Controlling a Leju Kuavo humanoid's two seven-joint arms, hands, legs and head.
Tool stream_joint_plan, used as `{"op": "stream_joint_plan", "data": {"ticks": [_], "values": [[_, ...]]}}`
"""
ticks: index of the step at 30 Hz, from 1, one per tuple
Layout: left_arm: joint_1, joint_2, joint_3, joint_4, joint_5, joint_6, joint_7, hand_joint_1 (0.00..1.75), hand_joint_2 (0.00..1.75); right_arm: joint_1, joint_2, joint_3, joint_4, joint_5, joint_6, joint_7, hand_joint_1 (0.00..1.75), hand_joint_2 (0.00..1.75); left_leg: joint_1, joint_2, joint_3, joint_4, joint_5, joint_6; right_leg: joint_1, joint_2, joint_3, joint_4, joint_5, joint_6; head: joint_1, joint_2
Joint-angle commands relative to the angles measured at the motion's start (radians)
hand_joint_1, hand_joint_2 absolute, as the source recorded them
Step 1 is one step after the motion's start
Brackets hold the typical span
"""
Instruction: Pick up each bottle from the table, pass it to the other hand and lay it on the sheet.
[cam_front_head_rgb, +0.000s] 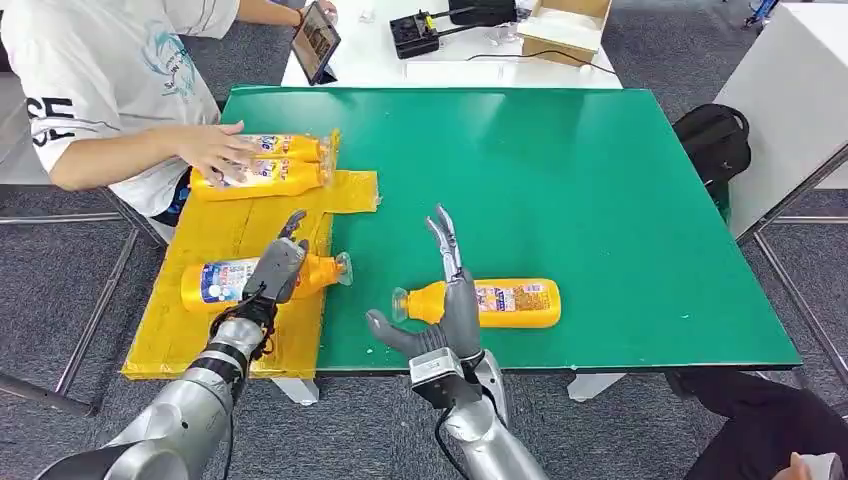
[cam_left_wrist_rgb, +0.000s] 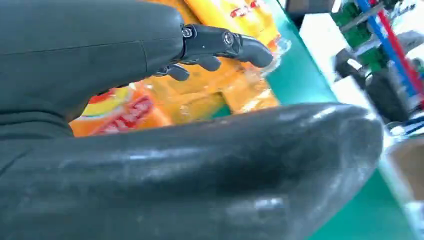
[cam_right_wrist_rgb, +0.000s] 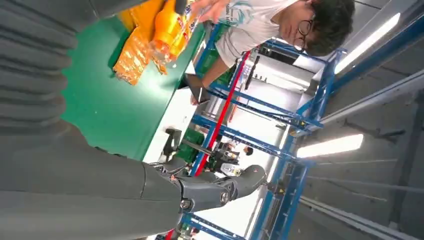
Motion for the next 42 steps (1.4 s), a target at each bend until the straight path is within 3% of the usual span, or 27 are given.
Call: {"op": "stream_joint_plan", "data": {"ticks": [1, 2, 6, 10, 13, 37, 42], "values": [[0.097, -0.054, -0.035, -0.358, 0.447, 0.197, 0.0, 0.0, 1.75, -0.027, -0.003, -0.097, 0.116, 0.141, 0.004, -0.021, 0.0, 0.0, 0.0, 0.0, 0.004, -0.001, -0.002, 0.001, 0.001, -0.002, 0.005, -0.001, -0.002, -0.003, 0.0, 0.0], [0.112, -0.052, -0.034, -0.392, 0.473, 0.217, 0.0, 0.0, 1.75, -0.033, -0.012, -0.102, 0.126, 0.17, 0.013, 0.003, 0.0, 1.75, 0.001, 0.001, 0.006, 0.0, -0.003, 0.001, 0.002, 0.0, 0.006, -0.001, -0.003, -0.004, 0.0, 0.0], [0.243, -0.03, -0.011, -0.612, 0.547, 0.324, 0.0, 0.0, 1.75, -0.076, -0.088, -0.192, 0.162, 0.236, 0.051, 0.12, 0.0, 1.75, 0.0, 0.003, 0.006, -0.001, -0.003, 0.002, 0.001, 0.002, 0.006, -0.003, -0.001, -0.002, 0.0, 0.0], [0.336, -0.005, -0.025, -0.702, 0.544, 0.362, 0.0, 0.0, 1.75, -0.117, -0.185, -0.234, 0.215, 0.392, 0.108, 0.279, 0.0, 1.75, 0.0, 0.002, 0.004, -0.002, -0.002, 0.002, 0.0, 0.001, 0.004, -0.003, -0.001, -0.002, 0.0, 0.0], [0.37, 0.004, -0.03, -0.732, 0.552, 0.369, 0.0, 0.0, 1.75, -0.155, -0.24, -0.231, 0.309, 0.466, 0.212, 0.372, 0.0, 1.75, 0.0, 0.003, 0.006, -0.001, -0.003, 0.002, 0.0, 0.001, 0.007, -0.003, -0.002, -0.003, 0.0, 0.0], [0.372, 0.002, -0.106, -0.697, 0.518, 0.411, 0.0, 0.0, 1.75, -0.224, -0.263, -0.242, 0.508, 0.507, 0.292, 0.404, 0.0, 1.75, 0.0, 0.001, 0.006, -0.001, -0.003, 0.001, 0.001, -0.001, 0.007, -0.002, -0.003, -0.004, 0.0, 0.0], [0.354, -0.006, -0.113, -0.662, 0.525, 0.398, 0.0, 0.0, 1.75, -0.289, -0.279, -0.247, 0.583, 0.516, 0.309, 0.426, 0.0, 1.75, 0.0, 0.001, 0.006, -0.001, -0.003, 0.002, 0.001, -0.001, 0.006, -0.002, -0.002, -0.003, 0.0, 0.0]]}}
